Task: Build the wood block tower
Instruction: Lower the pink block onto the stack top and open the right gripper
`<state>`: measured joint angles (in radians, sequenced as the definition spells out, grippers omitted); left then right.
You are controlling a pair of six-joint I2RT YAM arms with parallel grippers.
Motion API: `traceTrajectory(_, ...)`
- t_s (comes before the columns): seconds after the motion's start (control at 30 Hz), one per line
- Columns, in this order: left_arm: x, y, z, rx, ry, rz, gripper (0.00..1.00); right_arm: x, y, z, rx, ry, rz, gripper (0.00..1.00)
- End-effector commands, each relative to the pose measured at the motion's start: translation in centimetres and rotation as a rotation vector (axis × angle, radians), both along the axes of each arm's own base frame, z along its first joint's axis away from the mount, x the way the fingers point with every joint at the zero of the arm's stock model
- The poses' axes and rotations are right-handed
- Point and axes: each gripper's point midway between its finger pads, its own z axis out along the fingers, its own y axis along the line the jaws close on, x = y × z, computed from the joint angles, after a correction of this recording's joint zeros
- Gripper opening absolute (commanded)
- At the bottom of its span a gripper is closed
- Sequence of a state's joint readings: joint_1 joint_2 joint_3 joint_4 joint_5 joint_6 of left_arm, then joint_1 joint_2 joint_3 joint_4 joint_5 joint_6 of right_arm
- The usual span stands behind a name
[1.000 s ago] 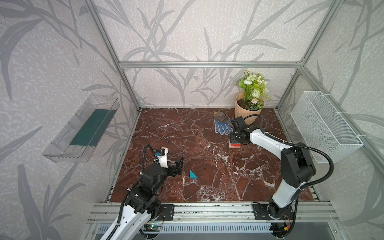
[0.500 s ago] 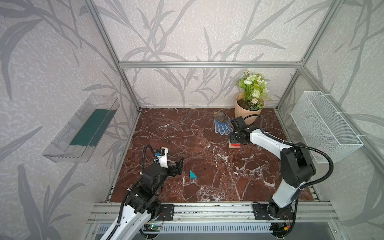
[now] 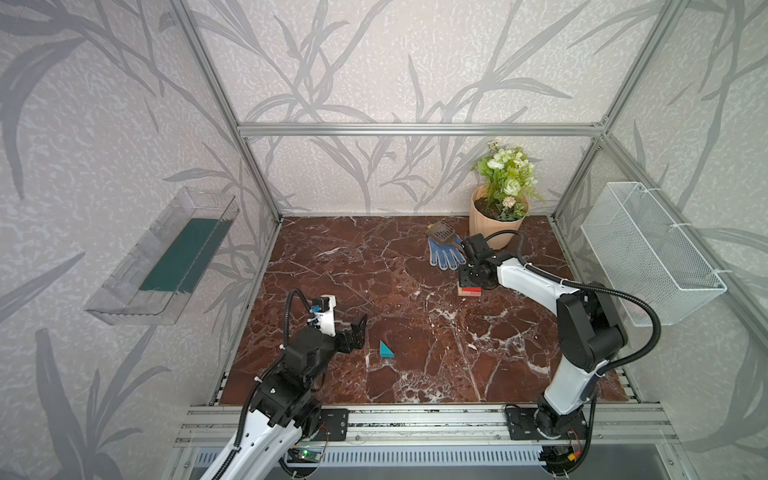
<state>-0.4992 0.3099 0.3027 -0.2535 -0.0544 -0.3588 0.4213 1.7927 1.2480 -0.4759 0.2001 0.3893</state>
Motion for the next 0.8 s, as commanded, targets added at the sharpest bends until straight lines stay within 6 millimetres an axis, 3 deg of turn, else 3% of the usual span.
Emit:
traceTrajectory(0.0,0.0,0.0,-0.1,0.010,-0.008,-0.004,0.99,0.4,-0.2,0.2,0.003,-0.004,-0.009,0.30)
traceTrajectory(0.77,0.0,-0.1,0.0,0.009,-0.009,-0.009,0.99,-0.7,-0.3,0.6,0.028,-0.002,-0.015,0.31)
